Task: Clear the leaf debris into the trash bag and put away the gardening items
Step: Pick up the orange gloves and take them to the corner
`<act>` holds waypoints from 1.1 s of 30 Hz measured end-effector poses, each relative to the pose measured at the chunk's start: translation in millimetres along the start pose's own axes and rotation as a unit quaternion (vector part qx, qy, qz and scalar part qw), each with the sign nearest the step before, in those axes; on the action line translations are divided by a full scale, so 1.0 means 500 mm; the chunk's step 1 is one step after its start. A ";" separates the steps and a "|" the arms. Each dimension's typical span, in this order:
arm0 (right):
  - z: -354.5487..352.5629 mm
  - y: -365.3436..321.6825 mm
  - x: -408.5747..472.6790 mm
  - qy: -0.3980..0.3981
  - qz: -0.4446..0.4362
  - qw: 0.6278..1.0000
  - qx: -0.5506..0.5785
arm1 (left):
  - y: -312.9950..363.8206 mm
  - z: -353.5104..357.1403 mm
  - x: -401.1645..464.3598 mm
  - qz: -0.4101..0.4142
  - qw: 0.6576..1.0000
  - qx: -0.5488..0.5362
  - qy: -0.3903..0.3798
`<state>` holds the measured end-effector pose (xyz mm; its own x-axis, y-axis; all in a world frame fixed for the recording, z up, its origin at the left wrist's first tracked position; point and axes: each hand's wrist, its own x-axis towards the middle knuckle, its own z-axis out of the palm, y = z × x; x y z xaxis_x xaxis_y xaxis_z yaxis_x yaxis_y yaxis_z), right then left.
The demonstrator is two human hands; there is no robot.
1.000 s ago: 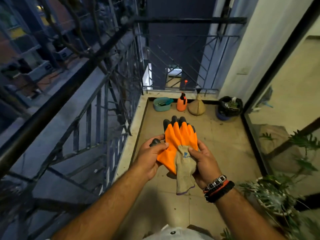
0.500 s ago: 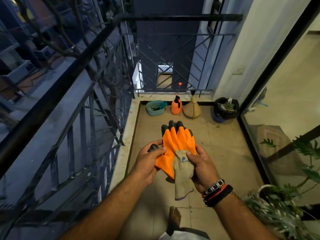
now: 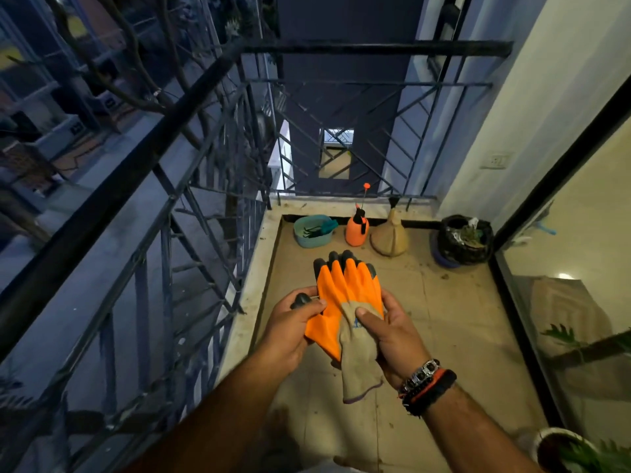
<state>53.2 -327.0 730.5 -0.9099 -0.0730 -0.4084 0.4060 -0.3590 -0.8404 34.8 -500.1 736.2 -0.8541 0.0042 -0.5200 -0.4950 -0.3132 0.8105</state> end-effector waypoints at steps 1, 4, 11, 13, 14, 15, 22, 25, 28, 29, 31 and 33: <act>0.005 -0.005 0.025 0.000 -0.006 1.000 -0.010 | 0.009 -0.003 0.028 -0.003 1.000 0.007 -0.001; 0.019 -0.013 0.099 0.013 -0.015 1.000 -0.010 | 0.039 -0.011 0.109 -0.013 1.000 0.021 -0.013; 0.060 -0.059 0.263 0.048 -0.025 0.998 0.028 | 0.148 -0.036 0.295 -0.004 0.998 0.025 -0.064; 0.074 -0.073 0.314 0.049 -0.026 0.998 0.041 | 0.188 -0.039 0.341 -0.004 0.995 0.044 -0.089; 0.082 -0.080 0.338 0.044 -0.024 0.998 0.042 | 0.207 -0.040 0.364 -0.001 0.993 0.063 -0.101; 0.088 -0.088 0.358 0.034 -0.021 0.999 0.035 | 0.223 -0.040 0.383 0.004 0.991 0.079 -0.109; 0.081 -0.162 0.523 -0.014 -0.005 1.000 -0.016 | 0.305 0.002 0.540 0.023 0.983 0.121 -0.139; 0.062 -0.193 0.604 -0.030 0.006 0.999 -0.032 | 0.323 0.029 0.605 0.020 0.983 0.135 -0.123; 0.042 -0.233 0.693 -0.064 0.014 0.997 -0.052 | 0.347 0.060 0.676 -0.001 0.988 0.112 -0.104; 0.040 -0.248 0.721 -0.073 0.018 0.995 -0.064 | 0.356 0.070 0.699 -0.008 0.990 0.100 -0.102; 0.031 -0.272 0.767 -0.092 0.027 0.991 -0.094 | 0.375 0.085 0.739 -0.027 0.992 0.082 -0.094; 0.018 -0.299 0.815 -0.102 0.033 0.989 -0.104 | 0.390 0.105 0.781 -0.026 0.994 0.064 -0.082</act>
<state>-379.1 -311.4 692.6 -0.8704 -0.2836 -0.4025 0.4548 -0.1497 -0.8779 -403.6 -509.6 705.3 -0.8359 0.1759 -0.5199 -0.5469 -0.1858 0.8163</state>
